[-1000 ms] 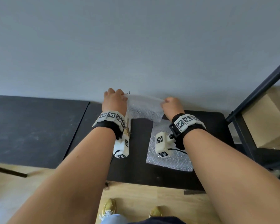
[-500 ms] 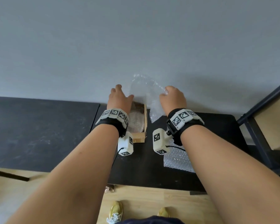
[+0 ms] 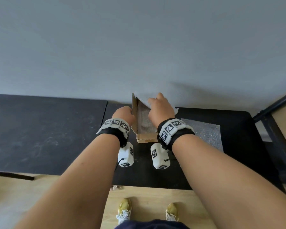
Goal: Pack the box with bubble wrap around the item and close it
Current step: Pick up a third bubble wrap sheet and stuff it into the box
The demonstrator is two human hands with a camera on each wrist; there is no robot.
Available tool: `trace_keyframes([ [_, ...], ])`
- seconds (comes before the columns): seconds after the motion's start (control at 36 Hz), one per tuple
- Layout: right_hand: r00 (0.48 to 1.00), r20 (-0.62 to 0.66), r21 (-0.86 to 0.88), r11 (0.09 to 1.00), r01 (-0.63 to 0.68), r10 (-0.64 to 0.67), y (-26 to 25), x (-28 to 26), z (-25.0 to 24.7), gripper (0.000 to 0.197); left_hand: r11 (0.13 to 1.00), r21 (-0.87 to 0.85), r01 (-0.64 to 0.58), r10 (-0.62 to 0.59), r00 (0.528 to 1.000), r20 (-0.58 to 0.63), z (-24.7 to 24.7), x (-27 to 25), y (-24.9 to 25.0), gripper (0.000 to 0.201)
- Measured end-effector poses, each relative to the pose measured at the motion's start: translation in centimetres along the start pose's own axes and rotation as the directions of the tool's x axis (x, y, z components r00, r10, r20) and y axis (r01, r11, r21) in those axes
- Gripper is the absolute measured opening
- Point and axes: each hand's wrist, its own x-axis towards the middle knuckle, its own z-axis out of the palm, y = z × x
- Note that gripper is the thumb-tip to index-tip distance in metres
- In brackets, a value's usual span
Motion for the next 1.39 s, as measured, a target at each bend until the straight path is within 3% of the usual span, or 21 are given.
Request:
trace_keyframes([
  [0.06,0.992,0.119,0.060,0.997,-0.045,0.038,-0.4,0.4,1.1,0.015,1.000,-0.010,-0.004,0.004,1.000,0.006,-0.3,0.1,-0.1,0.019],
  [0.14,0.971,0.215,0.123,0.983,-0.136,0.108,-0.6,1.2,2.3,0.024,0.998,-0.066,0.010,-0.007,0.999,0.038,-0.6,0.5,-0.5,0.021],
  [0.36,0.925,0.339,0.175,0.954,-0.245,0.175,-0.8,2.5,3.4,0.010,0.990,-0.140,0.015,-0.003,0.996,0.089,-0.5,1.6,-2.0,0.018],
  [0.56,0.894,0.389,0.136,0.946,-0.293,0.221,-2.4,3.4,4.0,0.027,0.979,-0.205,0.016,0.005,0.994,0.105,-0.6,1.9,-2.3,0.021],
  [0.67,0.829,0.513,0.154,0.927,-0.342,0.221,-2.2,3.0,4.3,0.022,0.975,-0.221,0.016,0.007,0.995,0.103,-0.6,2.0,-2.6,0.020],
  [0.81,0.764,0.600,0.086,0.930,-0.358,0.239,-1.2,2.5,3.9,0.039,0.985,-0.171,-0.001,0.016,0.996,0.087,-0.5,1.7,-2.8,0.025],
  [0.94,0.788,0.589,0.022,0.971,-0.239,0.181,-0.6,2.3,3.2,0.038,0.987,-0.157,-0.025,0.029,0.999,0.026,-0.2,1.2,-2.0,0.023],
  [1.11,0.859,0.486,0.125,0.961,-0.248,0.159,0.5,2.4,2.9,0.029,0.993,-0.120,-0.021,0.020,1.000,-0.011,0.3,1.2,-1.6,0.027],
  [1.28,0.880,0.449,0.138,0.961,-0.241,0.156,0.6,2.0,3.9,0.031,0.985,-0.169,-0.018,0.017,1.000,-0.008,0.3,1.0,-1.4,0.027],
  [1.39,0.883,0.440,0.147,0.956,-0.254,0.167,0.6,1.9,4.5,0.019,0.980,-0.197,-0.014,0.017,1.000,0.017,0.0,0.9,-1.4,0.024],
])
